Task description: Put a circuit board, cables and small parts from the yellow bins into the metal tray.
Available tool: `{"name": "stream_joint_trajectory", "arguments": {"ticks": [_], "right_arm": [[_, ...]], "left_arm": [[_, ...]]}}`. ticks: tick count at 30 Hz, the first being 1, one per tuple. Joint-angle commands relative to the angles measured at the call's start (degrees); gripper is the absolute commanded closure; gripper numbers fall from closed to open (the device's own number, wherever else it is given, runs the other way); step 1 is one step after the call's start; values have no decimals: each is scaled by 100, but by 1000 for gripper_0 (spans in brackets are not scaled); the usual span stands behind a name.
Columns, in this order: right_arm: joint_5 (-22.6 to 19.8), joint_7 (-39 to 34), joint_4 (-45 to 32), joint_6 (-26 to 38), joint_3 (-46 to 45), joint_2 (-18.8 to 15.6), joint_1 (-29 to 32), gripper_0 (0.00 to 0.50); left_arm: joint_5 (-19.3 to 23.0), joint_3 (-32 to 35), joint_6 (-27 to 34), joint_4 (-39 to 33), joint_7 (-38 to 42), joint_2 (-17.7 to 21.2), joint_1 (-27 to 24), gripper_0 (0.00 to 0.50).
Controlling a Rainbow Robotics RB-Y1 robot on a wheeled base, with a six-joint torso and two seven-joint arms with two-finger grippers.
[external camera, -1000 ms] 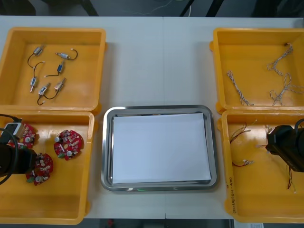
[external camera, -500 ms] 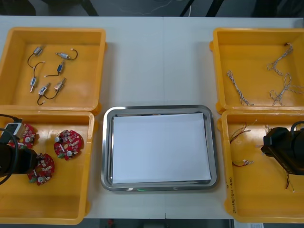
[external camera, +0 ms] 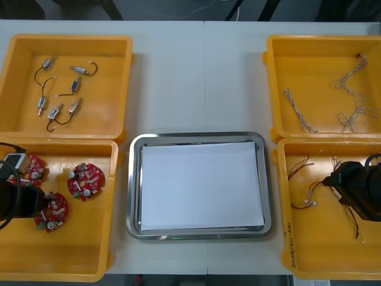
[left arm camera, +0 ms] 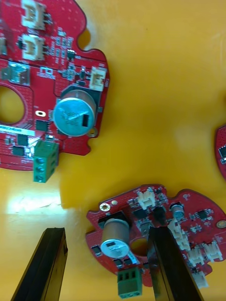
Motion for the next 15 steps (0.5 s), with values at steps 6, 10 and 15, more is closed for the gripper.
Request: {"name": "stream_joint_trajectory", "arguments": {"ticks": [6,10,15], "right_arm": [[32,-114,-430,69,-182,-28,193,0],[-30,18,-456,78,-191,-362,123,0],[-74,836,-483,25,-200,-801,53,0]], "left_arm": [[765,667,595,-267,-737,691,-254,0],[1195,913,779,-363,-843,911,-307,0],[1556,1106,788,-434,-1300,1060,-307,0]]}}
